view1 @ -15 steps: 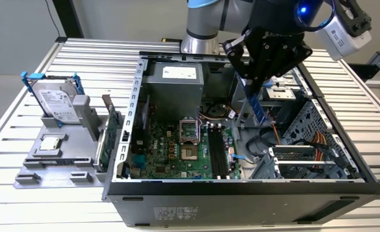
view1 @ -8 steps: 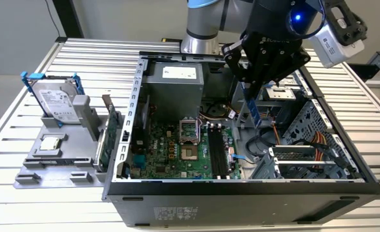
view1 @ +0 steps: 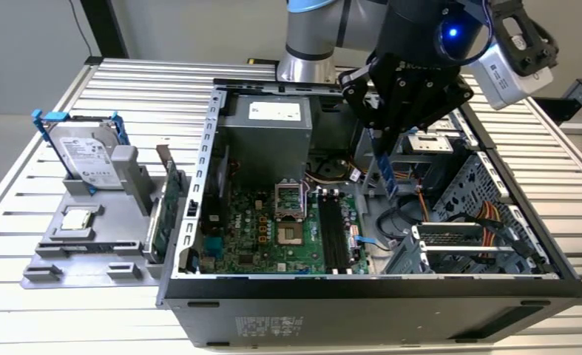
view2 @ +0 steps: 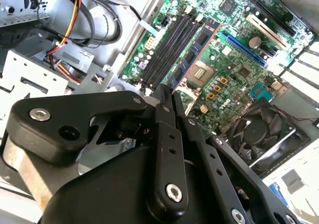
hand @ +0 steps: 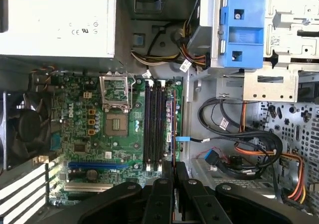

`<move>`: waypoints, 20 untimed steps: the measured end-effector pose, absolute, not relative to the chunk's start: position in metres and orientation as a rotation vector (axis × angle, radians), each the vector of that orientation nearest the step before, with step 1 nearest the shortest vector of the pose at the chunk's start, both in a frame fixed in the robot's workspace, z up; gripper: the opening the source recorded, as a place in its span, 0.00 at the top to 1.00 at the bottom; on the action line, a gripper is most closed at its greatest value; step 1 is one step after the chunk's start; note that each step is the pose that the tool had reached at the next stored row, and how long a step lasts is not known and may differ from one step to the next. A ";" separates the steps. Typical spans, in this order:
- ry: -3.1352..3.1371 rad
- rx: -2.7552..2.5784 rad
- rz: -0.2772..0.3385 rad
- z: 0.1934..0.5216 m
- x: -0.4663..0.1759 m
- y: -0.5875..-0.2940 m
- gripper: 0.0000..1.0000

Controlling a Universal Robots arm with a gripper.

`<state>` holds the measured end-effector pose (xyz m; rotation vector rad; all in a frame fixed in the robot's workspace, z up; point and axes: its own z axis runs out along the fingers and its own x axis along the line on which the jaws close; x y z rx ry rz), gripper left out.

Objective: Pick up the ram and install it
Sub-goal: 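Insert the ram into the slot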

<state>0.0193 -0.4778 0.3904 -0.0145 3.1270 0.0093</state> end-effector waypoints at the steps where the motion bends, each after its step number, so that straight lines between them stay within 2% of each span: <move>1: 3.127 -0.015 0.010 0.389 0.019 -0.478 1.00; 20: 3.126 0.026 0.009 0.355 0.019 -0.477 1.00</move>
